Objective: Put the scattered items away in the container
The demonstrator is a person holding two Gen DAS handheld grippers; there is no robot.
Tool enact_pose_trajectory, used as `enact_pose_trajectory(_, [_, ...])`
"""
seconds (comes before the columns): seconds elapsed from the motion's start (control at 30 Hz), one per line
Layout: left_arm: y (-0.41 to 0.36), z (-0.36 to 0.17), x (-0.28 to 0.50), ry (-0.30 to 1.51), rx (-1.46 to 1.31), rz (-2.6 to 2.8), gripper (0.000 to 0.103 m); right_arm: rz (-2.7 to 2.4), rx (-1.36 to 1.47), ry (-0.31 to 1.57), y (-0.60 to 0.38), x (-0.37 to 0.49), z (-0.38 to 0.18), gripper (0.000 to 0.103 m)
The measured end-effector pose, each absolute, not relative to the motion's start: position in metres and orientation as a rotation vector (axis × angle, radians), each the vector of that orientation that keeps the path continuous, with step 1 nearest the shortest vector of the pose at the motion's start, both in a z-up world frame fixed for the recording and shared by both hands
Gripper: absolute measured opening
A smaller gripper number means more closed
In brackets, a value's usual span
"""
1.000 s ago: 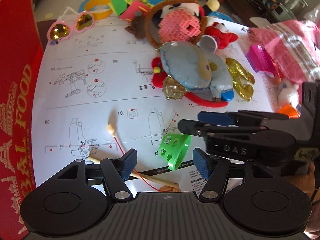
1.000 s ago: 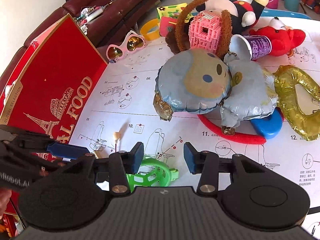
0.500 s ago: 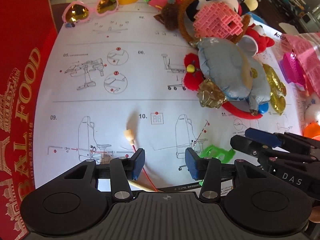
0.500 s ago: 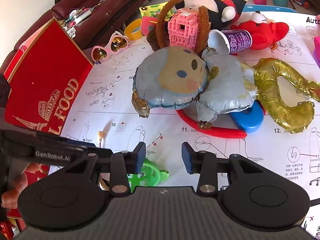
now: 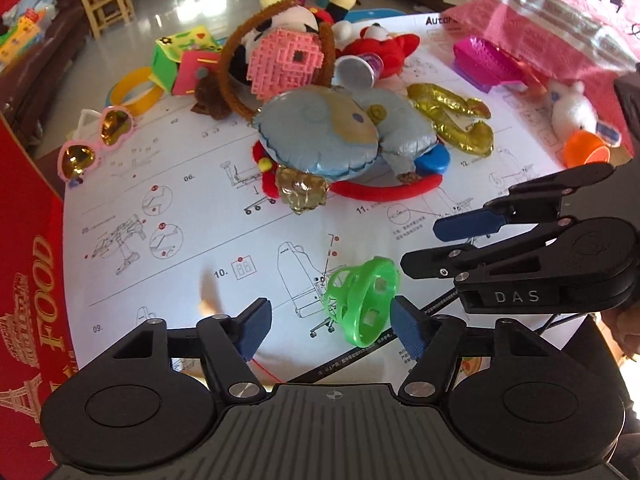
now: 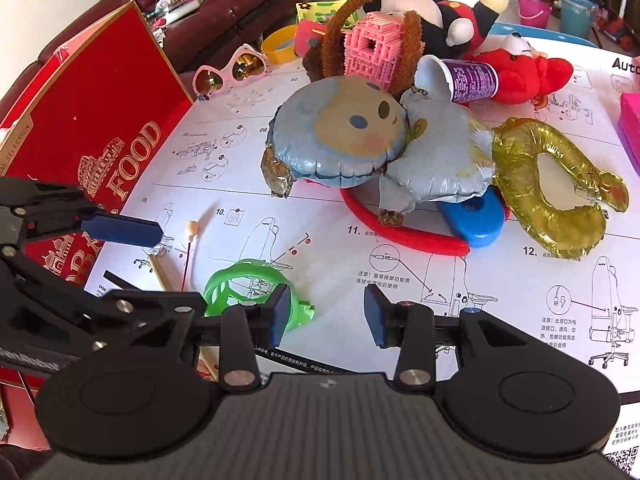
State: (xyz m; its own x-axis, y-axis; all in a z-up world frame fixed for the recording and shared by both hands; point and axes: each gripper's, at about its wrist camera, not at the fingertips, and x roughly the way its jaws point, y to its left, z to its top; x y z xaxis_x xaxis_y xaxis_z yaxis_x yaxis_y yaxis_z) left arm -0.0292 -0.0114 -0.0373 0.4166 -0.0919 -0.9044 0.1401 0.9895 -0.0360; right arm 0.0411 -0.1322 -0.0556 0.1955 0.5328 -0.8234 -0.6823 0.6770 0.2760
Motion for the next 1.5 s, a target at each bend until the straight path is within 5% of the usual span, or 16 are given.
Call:
enact_pose_trajectory(0.1, [-0.001,-0.049,-0.018,1.165,-0.021,-0.121,0.039,0.860,-0.159,1.071,-0.133,0.040,-0.055,0.046])
enact_pose_trajectory(0.57, [0.034,-0.069,0.000,1.221,-0.151,-0.066,0.041,0.890,-0.222,1.070,-0.094,0.039,-0.056,0.043])
enact_pose_trajectory(0.87, [0.037,-0.072,0.005,1.204,-0.144,-0.051,0.042,0.859,-0.185,1.121,-0.085,0.051,-0.060,0.031])
enact_pose_trajectory(1.0, [0.040,-0.074,0.005,1.208,-0.152,-0.043,0.050,0.867,-0.187,1.132,-0.085,0.052,-0.065,0.029])
enact_pose_trajectory(1.5, [0.041,-0.084,0.016,1.235,-0.194,-0.005,0.025,0.871,-0.119,1.137,-0.089,0.053,-0.072,0.015])
